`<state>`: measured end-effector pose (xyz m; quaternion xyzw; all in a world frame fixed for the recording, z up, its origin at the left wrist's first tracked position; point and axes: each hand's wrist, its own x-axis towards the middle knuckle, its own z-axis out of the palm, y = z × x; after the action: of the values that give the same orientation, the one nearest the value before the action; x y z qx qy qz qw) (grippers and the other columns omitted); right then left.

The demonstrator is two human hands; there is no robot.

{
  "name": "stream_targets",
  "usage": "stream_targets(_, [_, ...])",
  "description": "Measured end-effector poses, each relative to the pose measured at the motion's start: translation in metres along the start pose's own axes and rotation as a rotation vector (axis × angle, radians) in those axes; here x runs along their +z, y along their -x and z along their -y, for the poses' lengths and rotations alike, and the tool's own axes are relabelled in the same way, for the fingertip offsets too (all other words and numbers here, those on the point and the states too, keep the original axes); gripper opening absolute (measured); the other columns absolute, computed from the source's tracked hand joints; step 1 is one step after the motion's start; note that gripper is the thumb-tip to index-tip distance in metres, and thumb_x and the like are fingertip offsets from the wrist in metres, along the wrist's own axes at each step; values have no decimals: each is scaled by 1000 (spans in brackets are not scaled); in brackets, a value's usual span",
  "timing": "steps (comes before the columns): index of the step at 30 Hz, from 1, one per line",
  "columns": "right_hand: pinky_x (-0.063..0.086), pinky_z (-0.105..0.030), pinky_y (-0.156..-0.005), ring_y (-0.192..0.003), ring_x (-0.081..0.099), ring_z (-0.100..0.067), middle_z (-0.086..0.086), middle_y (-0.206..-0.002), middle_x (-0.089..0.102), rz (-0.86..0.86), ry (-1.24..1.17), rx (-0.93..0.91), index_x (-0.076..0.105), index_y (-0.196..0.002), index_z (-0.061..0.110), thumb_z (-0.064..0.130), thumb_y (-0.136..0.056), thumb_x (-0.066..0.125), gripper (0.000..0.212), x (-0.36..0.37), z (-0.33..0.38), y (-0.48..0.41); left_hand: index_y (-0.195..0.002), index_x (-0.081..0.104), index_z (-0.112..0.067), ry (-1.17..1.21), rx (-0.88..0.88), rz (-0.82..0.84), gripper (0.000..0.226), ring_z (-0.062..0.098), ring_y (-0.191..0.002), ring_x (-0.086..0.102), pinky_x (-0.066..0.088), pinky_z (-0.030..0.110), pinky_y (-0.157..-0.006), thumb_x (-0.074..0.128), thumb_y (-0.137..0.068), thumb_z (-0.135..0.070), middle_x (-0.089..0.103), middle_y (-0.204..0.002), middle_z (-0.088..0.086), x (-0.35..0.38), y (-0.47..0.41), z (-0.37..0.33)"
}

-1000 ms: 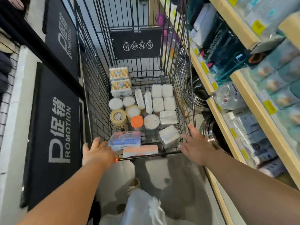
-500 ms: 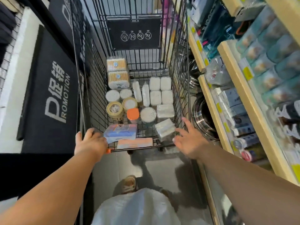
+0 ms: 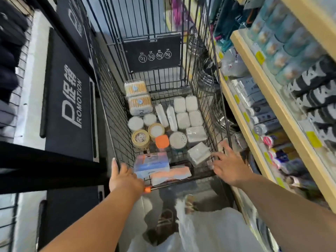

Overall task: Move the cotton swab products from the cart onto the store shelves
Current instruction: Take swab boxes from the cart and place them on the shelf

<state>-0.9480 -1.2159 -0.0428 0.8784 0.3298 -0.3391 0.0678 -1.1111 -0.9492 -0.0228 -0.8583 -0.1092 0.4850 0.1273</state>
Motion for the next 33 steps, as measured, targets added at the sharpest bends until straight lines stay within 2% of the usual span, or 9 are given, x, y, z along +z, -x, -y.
stream_targets(3, [15,-41,-114,-148,-4,-20,9,-157,21,12,47,-21,53,-132,33,53,-89,3,69,17,3,24,-139,42,-26,-48,47,16,42,41,-141,2,-12,69,-105,33,-100,-39,31,-150,10,18,18,-10])
stream_targets(5, [13,-42,-114,-147,-4,-20,10,-157,19,24,49,-13,53,-131,33,45,-99,20,48,28,5,38,-138,44,-23,4,22,-3,40,38,-139,6,-3,64,-109,33,-100,-32,32,-148,9,33,25,-19])
stream_targets(8, [14,-40,-113,-147,-3,-21,10,-156,21,26,54,-27,53,-131,32,39,-101,28,40,35,4,52,-133,49,-29,4,54,11,36,38,-134,10,5,62,-106,38,-99,-32,34,-145,8,47,31,-29])
stream_targets(16, [4,-35,-117,-147,-6,-18,6,-157,23,41,-20,-135,53,-131,31,42,-101,31,39,48,-13,62,-138,41,-24,146,-87,69,77,26,-125,27,21,49,-98,38,-80,-74,43,-135,2,50,29,-43])
stream_targets(20, [8,-46,-113,-146,-2,-13,10,-154,26,-20,-41,-102,52,-129,33,42,-98,37,35,32,-17,65,-134,44,-29,261,-170,91,48,25,-120,33,22,47,-93,33,-90,-44,54,-123,0,29,31,-46])
stream_targets(24, [21,-38,-101,-135,20,-17,9,-143,38,-228,-101,-96,48,-130,32,36,-95,43,36,-2,-6,55,-111,57,-22,396,-193,-46,33,27,-118,41,27,45,-97,33,-91,-32,57,-122,3,-11,24,-42])
stream_targets(26, [24,-37,-101,-133,25,-19,9,-141,40,-239,-192,-90,48,-130,32,35,-94,46,36,-21,3,42,-96,55,-18,587,-202,-140,20,28,-110,47,34,42,-92,40,-88,-29,58,-110,5,-32,16,-34])
stream_targets(30, [32,-31,-100,-126,37,-21,0,-134,48,-215,-483,-81,51,-130,26,29,-94,53,36,-56,23,-6,-101,57,-6,1096,-171,-243,28,31,-99,59,48,37,-85,49,-94,-31,63,-108,11,-70,-28,-4])
stream_targets(33, [41,-19,-77,-100,50,-13,-4,-128,52,-192,-668,-57,54,-127,20,23,-94,55,33,-85,39,-55,-88,56,-9,1377,-231,-272,24,27,-89,53,42,33,-76,55,-91,-33,60,-105,15,-96,-79,27])
